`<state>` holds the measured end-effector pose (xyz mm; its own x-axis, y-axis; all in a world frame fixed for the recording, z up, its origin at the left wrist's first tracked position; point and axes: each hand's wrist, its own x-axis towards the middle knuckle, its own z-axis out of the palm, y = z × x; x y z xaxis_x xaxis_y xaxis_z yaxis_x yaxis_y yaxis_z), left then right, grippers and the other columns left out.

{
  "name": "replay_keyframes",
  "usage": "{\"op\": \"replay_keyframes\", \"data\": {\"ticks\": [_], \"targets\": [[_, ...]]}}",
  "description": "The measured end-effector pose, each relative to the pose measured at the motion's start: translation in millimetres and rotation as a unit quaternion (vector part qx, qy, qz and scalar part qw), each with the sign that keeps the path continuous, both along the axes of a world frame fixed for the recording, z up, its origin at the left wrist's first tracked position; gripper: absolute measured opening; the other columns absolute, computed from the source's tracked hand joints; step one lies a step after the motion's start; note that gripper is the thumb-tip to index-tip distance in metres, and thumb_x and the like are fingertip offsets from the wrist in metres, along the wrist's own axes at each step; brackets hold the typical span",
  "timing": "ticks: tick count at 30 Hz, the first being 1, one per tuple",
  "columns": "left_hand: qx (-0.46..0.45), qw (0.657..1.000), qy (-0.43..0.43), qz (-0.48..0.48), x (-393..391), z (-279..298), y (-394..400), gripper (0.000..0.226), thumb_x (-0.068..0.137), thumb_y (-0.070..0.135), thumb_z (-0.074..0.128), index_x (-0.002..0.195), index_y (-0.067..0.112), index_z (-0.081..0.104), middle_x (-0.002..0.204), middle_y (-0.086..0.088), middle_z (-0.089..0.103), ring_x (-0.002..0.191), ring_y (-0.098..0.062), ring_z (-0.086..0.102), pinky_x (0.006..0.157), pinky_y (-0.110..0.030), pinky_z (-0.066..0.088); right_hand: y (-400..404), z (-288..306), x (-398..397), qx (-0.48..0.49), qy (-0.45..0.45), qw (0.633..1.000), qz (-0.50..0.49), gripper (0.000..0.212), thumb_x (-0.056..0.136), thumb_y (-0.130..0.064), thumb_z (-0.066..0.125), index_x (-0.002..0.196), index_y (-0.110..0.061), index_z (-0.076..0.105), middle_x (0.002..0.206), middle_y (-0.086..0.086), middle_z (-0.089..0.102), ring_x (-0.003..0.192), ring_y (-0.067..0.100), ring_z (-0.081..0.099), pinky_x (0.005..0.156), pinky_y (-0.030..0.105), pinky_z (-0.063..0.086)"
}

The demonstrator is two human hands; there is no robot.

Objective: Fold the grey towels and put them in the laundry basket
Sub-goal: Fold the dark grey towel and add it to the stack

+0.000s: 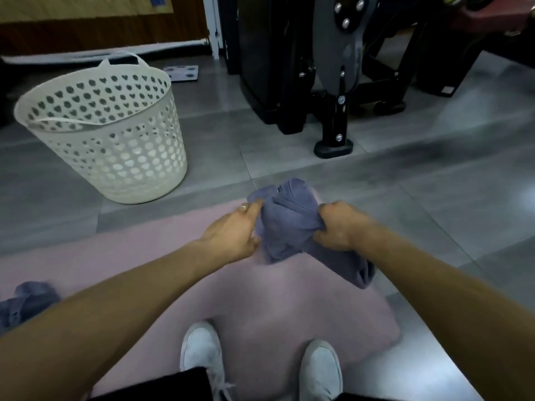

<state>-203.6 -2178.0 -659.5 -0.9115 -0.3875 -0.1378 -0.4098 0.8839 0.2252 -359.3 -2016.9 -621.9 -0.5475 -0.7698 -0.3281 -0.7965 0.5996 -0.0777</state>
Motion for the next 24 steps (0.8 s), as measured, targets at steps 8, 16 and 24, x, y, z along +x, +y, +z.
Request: {"op": "replay_keyframes", "data": {"ticks": [8, 16, 24], "targets": [[0.028, 0.998, -0.055, -0.024, -119.9, -131.3, -54.1, 0.033, 0.087, 0.029, 0.056, 0.116, 0.014, 0.052, 0.122, -0.006, 0.054, 0.103, -0.030, 0.059, 0.077, -0.036, 0.050, -68.6, -99.2, -101.9, -0.140, 0.037, 0.972, -0.183, 0.032, 0.089, -0.023, 0.056, 0.111, -0.002, 0.047, 0.117, 0.018, 0.051, 0.103, 0.038, 0.056, 0.070, 0.035, 0.036], [-0.017, 0.978, -0.205, 0.037, -189.4, -175.1, -97.1, 0.116, 0.071, 0.062, 0.072, 0.154, 0.020, 0.003, 0.161, -0.013, -0.004, 0.148, -0.034, -0.001, 0.118, -0.048, 0.015, -115.5, -138.7, -140.5, -0.160, 0.198, 0.955, -0.153, 0.028, 0.090, -0.016, 0.058, 0.112, -0.007, 0.043, 0.116, 0.013, 0.043, 0.102, 0.028, 0.050, 0.065, 0.032, 0.035], [0.034, 0.980, -0.188, 0.055, -194.8, -208.5, -102.5, 0.126, 0.071, 0.057, 0.076, 0.154, 0.021, -0.012, 0.160, -0.009, -0.019, 0.147, -0.034, -0.013, 0.120, -0.048, 0.010, -128.4, -217.1, -104.7, -0.090, 0.009, 0.990, -0.111, 0.037, 0.093, -0.035, 0.055, 0.119, -0.009, 0.054, 0.132, 0.012, 0.038, 0.119, 0.031, 0.040, 0.084, 0.038, 0.043]]}}
